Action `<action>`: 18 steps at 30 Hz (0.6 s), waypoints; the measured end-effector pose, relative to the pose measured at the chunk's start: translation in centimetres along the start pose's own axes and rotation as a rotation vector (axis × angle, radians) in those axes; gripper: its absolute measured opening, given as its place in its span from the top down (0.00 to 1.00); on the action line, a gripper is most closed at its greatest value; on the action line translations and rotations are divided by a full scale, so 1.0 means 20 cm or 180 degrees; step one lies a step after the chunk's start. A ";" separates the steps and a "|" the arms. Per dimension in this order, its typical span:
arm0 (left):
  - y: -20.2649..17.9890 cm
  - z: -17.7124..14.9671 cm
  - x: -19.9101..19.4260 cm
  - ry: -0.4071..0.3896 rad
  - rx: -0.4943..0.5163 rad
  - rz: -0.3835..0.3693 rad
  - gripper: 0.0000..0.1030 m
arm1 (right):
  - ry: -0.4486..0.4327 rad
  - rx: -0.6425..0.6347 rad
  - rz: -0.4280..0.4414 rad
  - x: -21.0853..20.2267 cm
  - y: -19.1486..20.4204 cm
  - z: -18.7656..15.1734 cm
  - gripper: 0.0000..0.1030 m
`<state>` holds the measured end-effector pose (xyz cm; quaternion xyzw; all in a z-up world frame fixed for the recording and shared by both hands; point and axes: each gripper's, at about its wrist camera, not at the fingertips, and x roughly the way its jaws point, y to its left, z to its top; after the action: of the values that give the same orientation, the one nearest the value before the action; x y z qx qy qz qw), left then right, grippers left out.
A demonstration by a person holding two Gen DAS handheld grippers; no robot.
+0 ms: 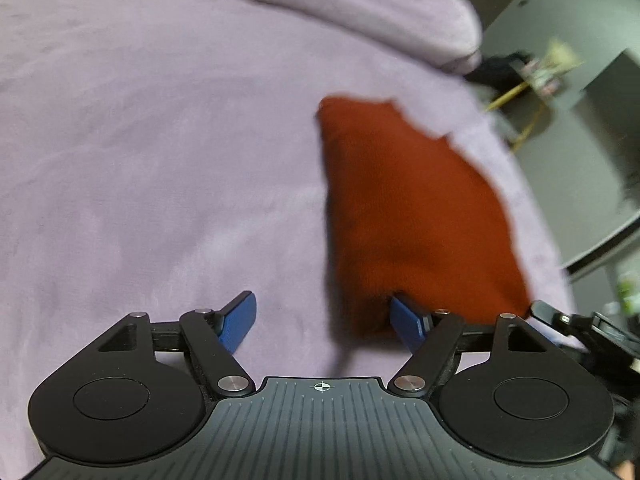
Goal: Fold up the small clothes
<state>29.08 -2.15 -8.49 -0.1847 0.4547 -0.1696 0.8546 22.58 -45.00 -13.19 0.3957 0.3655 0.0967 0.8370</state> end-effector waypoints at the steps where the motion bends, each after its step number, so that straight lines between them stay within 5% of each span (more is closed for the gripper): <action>1: 0.02 0.01 -0.02 -0.0112 0.0003 -0.0090 0.22 | -0.0035 0.0057 0.0027 -0.02 -0.03 0.03 0.36; 4: 0.05 0.09 0.02 -0.0189 -0.0165 -0.0337 0.19 | 0.0050 0.0319 0.0250 0.03 -0.12 0.14 0.32; 8: 0.04 0.21 0.27 0.0130 -0.0447 -0.0538 0.21 | 0.0214 0.0744 0.0623 0.18 -0.19 0.26 0.30; 15: 0.03 0.30 0.53 0.0407 -0.0786 -0.0750 0.23 | 0.0433 0.0643 0.0412 0.45 -0.12 0.33 0.60; 18: 0.02 0.29 0.56 0.0380 -0.0874 -0.0718 0.36 | 0.0383 0.0774 0.0448 0.48 -0.12 0.32 0.73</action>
<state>39.85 -5.96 -13.62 -0.3390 0.4999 -0.2114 0.7684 33.54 -46.06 -17.53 0.5123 0.3954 0.1336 0.7506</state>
